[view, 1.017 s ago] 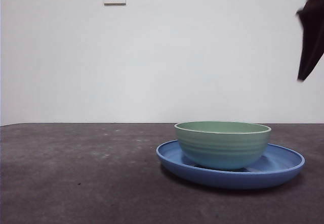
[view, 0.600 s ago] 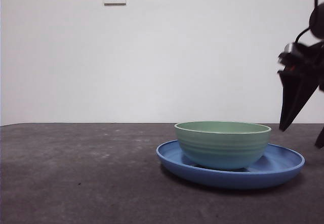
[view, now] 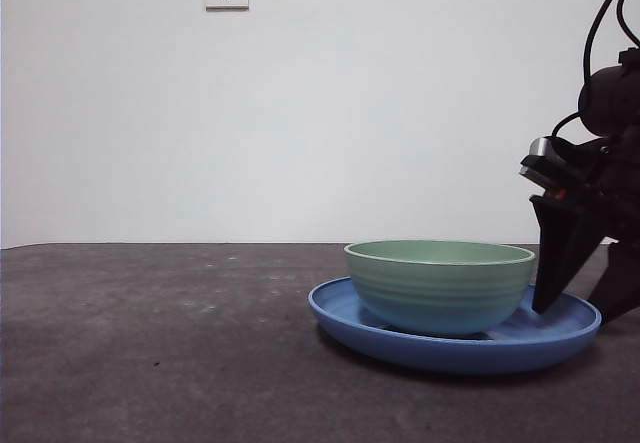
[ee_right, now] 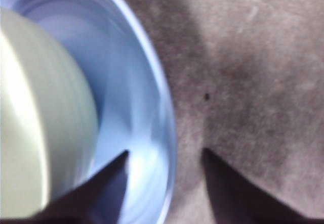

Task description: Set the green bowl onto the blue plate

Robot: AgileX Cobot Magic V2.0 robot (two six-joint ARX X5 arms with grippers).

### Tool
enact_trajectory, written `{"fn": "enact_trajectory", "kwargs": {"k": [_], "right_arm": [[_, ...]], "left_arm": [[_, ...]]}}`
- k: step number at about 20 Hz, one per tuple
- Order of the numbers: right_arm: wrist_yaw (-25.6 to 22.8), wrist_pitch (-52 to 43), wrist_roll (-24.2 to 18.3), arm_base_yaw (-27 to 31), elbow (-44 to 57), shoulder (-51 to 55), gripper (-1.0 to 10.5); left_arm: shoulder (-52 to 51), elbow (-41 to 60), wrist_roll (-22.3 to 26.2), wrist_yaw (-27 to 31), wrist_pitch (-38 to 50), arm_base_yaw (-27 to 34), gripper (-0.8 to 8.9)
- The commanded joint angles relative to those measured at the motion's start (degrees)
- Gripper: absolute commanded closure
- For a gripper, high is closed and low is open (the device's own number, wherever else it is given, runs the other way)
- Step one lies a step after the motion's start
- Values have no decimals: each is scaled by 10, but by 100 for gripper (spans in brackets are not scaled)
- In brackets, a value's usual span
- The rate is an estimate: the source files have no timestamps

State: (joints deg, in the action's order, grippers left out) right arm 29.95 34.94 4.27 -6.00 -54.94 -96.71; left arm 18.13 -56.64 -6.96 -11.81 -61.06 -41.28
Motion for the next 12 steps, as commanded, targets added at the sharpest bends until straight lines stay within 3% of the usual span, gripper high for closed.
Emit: {"fn": "enact_trajectory", "kwargs": {"k": [1,12], "right_arm": [[0,-5,-9,-3,-6,-22,916],[5,3,2,-3,-14,15,936]], "left_arm": [[2,-5,4,2,7,-3,194],[2,-5,4,2,7,-3,194]]}}
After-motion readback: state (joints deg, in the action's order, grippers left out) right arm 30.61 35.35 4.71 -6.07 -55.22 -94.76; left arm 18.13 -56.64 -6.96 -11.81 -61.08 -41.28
